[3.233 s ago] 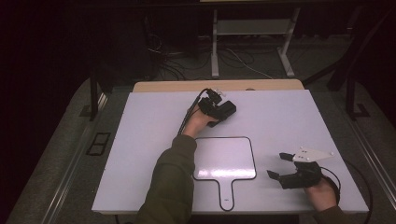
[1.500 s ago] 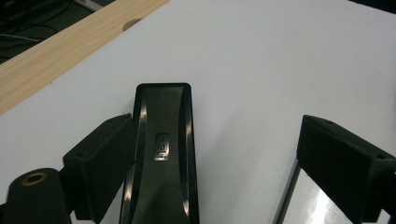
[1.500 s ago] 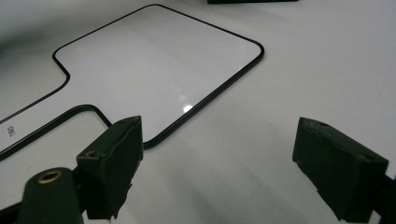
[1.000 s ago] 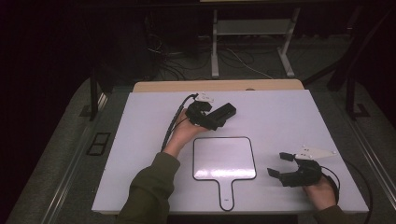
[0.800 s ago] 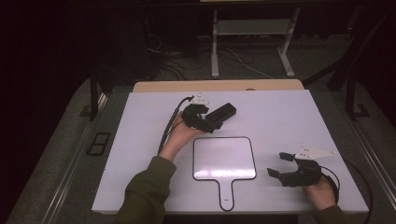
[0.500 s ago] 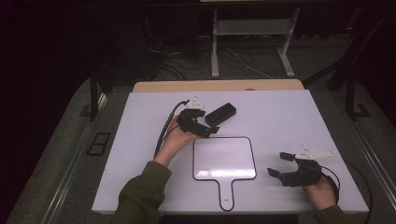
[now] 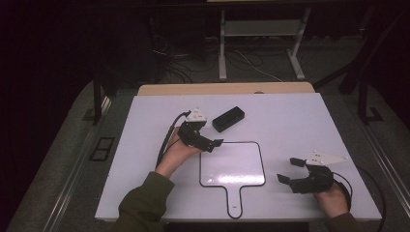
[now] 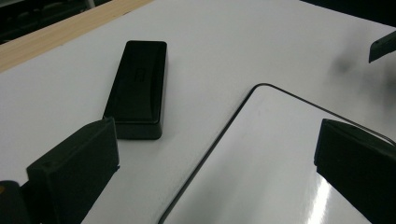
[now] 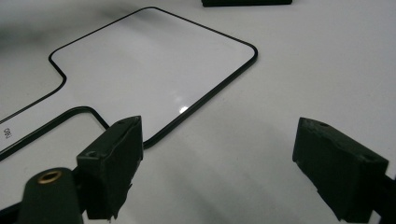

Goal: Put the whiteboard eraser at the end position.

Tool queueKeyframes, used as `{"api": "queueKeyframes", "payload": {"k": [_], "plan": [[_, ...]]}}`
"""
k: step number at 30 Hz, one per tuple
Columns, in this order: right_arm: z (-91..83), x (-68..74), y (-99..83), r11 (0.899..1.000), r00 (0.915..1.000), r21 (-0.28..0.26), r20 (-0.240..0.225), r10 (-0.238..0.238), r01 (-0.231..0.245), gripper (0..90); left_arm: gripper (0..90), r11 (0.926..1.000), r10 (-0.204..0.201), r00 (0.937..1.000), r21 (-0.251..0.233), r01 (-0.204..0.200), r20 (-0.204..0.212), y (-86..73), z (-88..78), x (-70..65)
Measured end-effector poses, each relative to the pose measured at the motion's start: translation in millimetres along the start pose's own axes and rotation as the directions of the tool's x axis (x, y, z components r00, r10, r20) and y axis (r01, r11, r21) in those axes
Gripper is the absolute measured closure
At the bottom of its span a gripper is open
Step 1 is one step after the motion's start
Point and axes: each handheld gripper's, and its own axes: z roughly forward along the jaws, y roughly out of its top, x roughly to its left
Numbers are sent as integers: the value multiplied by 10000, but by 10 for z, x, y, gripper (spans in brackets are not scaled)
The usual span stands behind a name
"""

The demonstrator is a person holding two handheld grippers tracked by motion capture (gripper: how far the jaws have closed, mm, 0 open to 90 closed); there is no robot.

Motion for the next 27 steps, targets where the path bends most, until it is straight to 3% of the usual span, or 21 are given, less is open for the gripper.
{"api": "queueKeyframes", "payload": {"k": [15,27], "plan": [[-1,16,9,10000,10000,-29,-13,-58,58,150,0,9987,-122,9999,-494,116,-113,-246,-331,-124],[-8,24,17,9999,9999,-54,11,-103,103,150,0,9974,-113,9998,-719,102,-146,-554,-553,-286]]}}
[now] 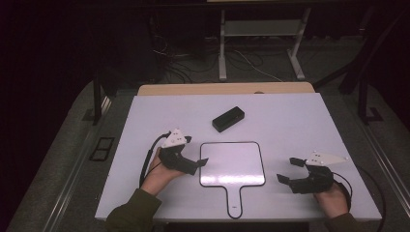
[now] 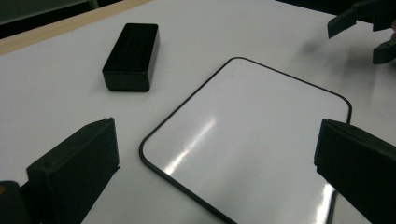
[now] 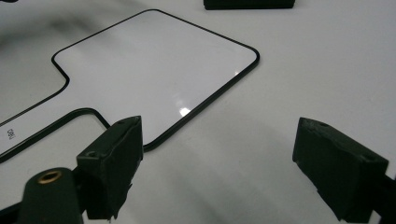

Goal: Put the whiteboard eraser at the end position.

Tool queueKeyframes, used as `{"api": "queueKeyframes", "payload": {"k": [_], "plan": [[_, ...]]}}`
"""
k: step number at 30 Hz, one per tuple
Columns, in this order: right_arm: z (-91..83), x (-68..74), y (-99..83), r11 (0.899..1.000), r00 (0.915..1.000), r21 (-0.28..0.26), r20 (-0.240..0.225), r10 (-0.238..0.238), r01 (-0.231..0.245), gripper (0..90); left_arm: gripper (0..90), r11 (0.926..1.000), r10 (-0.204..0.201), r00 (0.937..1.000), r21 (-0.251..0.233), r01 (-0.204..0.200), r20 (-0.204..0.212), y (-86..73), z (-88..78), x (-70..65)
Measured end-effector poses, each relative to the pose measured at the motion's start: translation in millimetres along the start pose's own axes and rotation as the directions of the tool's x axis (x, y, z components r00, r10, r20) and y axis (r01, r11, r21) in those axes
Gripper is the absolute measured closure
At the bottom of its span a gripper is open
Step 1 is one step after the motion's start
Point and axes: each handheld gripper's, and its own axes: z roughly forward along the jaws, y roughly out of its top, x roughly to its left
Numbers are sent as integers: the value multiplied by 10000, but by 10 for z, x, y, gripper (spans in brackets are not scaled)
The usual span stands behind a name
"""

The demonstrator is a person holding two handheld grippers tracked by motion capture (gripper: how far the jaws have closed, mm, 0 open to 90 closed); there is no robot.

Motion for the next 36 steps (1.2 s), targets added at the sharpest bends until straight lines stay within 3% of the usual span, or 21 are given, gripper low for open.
{"api": "queueKeyframes", "payload": {"k": [5,8,21,36], "plan": [[1,7,2,10000,10000,15,7,-3,2,150,0,9999,-169,9999,31,169,21,-137,-75,-39],[0,8,3,10000,10000,16,12,-17,17,149,0,10000,-46,10000,75,46,-10,-222,-112,-68],[-5,0,1,10000,10000,-3,63,-6,6,150,0,9990,-415,9991,158,416,-96,-444,-298,-132],[-17,-9,-7,10000,9999,-17,76,82,-81,150,0,9981,-606,9982,94,607,-37,-484,-351,-112]]}}
